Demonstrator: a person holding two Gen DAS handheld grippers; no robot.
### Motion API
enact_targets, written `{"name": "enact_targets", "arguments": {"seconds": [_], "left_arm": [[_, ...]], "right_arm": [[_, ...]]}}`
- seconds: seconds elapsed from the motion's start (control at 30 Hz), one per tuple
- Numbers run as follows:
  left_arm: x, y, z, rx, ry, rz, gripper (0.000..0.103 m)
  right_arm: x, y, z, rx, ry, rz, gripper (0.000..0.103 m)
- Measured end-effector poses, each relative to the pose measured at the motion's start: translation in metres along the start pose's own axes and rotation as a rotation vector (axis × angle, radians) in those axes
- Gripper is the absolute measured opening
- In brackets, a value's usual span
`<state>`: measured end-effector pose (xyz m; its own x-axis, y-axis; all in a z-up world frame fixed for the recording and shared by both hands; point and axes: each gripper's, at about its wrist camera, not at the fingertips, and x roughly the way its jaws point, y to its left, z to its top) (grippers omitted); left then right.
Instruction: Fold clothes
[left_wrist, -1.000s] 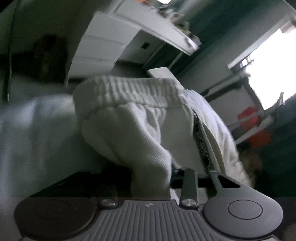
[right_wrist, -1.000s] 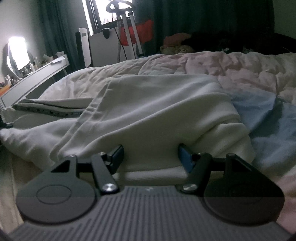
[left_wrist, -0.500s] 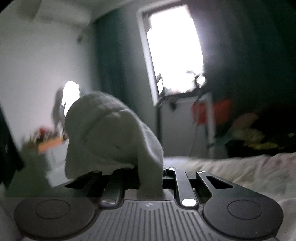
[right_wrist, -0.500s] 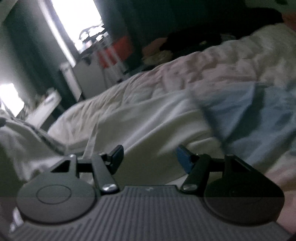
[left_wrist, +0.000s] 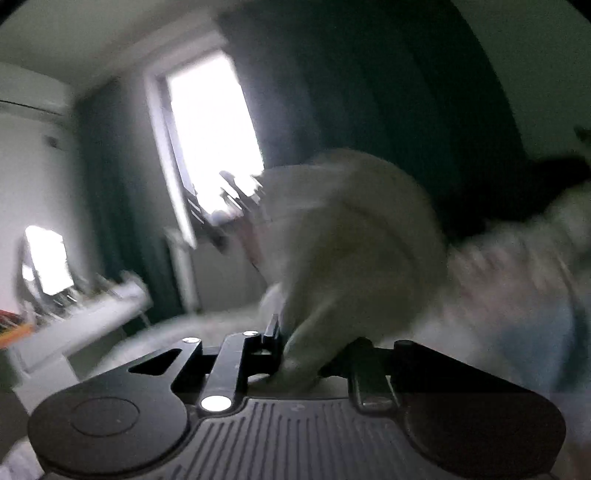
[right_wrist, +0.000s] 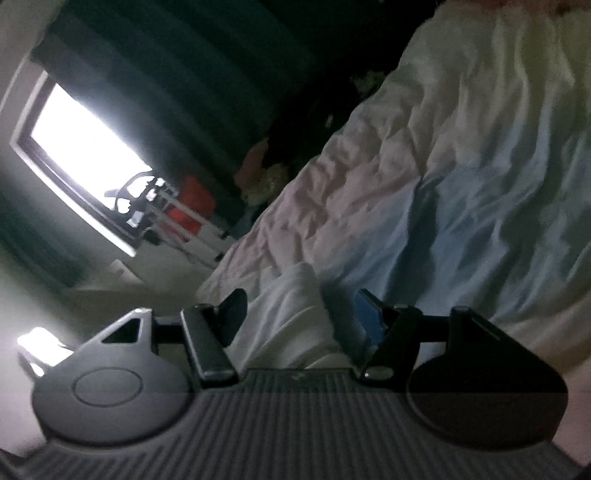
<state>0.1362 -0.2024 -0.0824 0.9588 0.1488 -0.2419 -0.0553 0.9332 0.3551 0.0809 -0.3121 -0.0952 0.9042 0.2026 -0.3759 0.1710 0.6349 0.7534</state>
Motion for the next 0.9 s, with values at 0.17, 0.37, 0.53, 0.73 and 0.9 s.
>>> {"name": "enact_targets", "arguments": {"seconds": [0.17,0.37,0.53,0.73,0.9], "left_arm": [[-0.005,-0.002,-0.025,0.026,0.042,-0.096,0.058],[-0.031,0.055,-0.033,0.076,0.041,-0.227,0.085],[-0.043,0.131,-0.053,-0.067,0.066,-0.133,0.089],[-0.006,0.215,-0.047,-0.382,0.094,0.015,0.089],[-0.006,0.243,-0.052,-0.463,0.136,0.060,0.089]], "right_arm": [[0.024,-0.001,-0.005,0.032,0.120,0.103,0.068],[0.049,-0.004,-0.014,0.144,0.235,0.201,0.067],[0.061,-0.011,-0.021,0.217,0.270,0.165,0.067],[0.063,0.010,-0.027,0.110,0.169,0.239,0.068],[0.071,0.033,-0.032,0.014,0.148,0.233,0.067]]}}
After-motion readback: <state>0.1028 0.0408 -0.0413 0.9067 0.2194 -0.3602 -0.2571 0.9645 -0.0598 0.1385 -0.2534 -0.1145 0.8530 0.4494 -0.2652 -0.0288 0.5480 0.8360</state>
